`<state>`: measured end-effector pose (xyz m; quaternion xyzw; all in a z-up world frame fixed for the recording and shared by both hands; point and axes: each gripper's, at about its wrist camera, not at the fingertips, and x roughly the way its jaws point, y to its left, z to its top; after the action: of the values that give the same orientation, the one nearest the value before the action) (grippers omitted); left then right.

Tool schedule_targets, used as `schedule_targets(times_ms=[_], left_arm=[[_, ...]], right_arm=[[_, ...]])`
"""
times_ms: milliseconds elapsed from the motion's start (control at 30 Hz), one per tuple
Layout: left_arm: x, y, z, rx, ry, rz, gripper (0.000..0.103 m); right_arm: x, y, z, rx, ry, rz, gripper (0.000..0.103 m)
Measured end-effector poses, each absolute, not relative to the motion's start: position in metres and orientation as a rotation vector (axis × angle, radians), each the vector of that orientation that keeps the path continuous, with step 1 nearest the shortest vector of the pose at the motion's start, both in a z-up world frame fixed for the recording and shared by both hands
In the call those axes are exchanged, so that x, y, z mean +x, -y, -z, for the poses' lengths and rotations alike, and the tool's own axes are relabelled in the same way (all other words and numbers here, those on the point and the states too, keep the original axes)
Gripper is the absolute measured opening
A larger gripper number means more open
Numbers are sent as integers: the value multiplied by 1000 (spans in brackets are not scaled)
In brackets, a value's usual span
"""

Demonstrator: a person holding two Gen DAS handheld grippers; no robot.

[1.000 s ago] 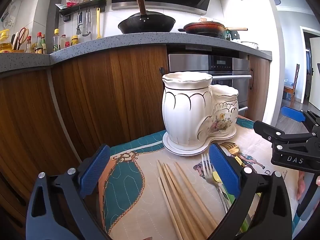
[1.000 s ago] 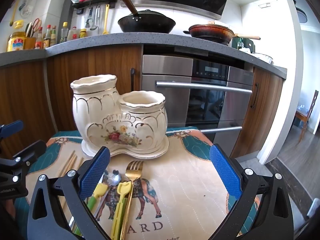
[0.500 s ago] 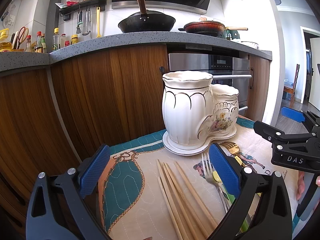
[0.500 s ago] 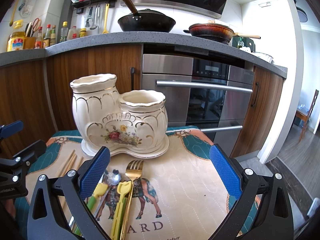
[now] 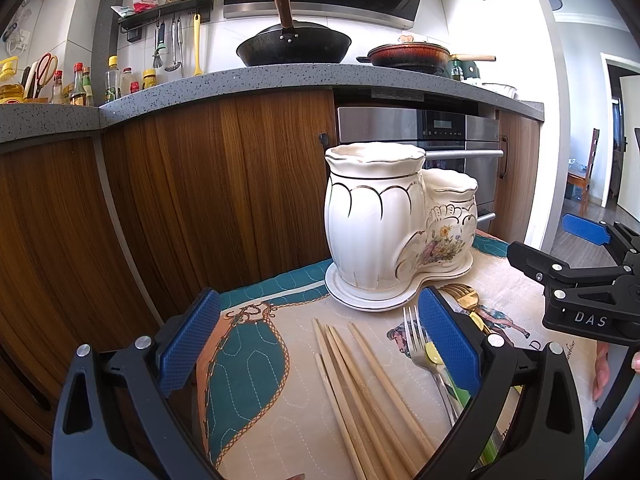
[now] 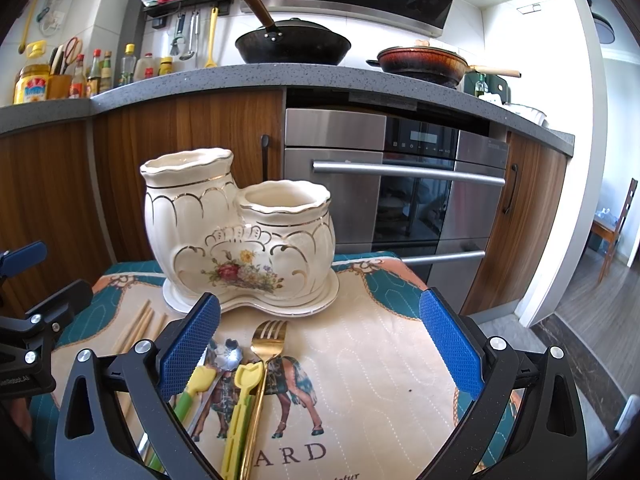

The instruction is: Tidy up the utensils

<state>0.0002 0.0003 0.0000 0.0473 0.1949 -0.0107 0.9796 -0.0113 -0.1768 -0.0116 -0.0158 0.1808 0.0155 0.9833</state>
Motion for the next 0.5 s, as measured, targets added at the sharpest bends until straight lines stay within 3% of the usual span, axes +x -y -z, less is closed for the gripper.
schedule_targets(times_ms=[500], left_arm=[[0, 0, 0, 95, -393, 21, 98]], right_arm=[[-15, 176, 11, -31, -365, -31, 99]])
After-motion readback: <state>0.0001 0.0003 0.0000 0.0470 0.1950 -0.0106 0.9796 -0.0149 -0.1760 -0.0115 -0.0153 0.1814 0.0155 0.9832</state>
